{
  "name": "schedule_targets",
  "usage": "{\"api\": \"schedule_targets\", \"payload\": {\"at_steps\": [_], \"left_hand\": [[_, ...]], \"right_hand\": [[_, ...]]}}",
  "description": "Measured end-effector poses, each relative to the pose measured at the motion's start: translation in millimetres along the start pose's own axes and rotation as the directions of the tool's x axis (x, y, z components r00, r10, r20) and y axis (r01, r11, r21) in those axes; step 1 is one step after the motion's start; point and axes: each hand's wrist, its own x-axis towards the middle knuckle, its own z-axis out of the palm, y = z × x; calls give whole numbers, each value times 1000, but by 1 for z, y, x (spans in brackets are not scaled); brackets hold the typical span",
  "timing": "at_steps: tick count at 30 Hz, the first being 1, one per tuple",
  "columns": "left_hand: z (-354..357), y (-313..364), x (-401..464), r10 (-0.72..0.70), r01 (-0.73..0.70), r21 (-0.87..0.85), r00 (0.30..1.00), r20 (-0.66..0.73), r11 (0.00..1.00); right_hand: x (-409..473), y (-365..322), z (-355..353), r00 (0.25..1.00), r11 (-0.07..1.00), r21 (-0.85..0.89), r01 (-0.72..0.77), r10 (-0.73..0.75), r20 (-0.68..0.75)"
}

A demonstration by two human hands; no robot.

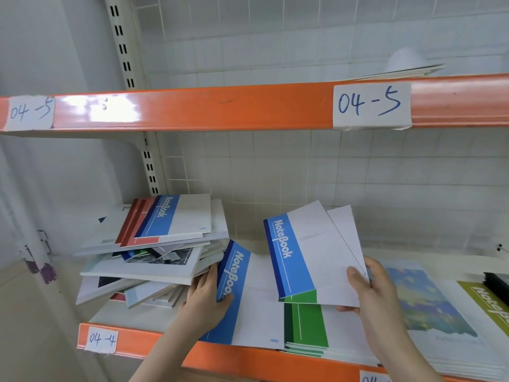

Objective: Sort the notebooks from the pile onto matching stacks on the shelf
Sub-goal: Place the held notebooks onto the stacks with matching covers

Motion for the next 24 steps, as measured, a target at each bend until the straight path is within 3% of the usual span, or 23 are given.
{"api": "schedule_targets", "payload": {"at_steps": [7,13,17,24], "left_hand": [[-6,4,8,-23,23,-1,989,146,1000],[4,9,4,-171,166,74,983,72,983],[2,10,4,-230,216,112,963,140,970],[-5,23,1,-223,200,156,964,146,967]], "right_hand": [[-2,-1,4,1000,1000,14,-2,2,3],[-4,1,9,1000,999,33,-28,27,10],[-4,6,10,998,997,40,-64,64,-3],[-2,13,13,996,994,53,-90,90,9]]}}
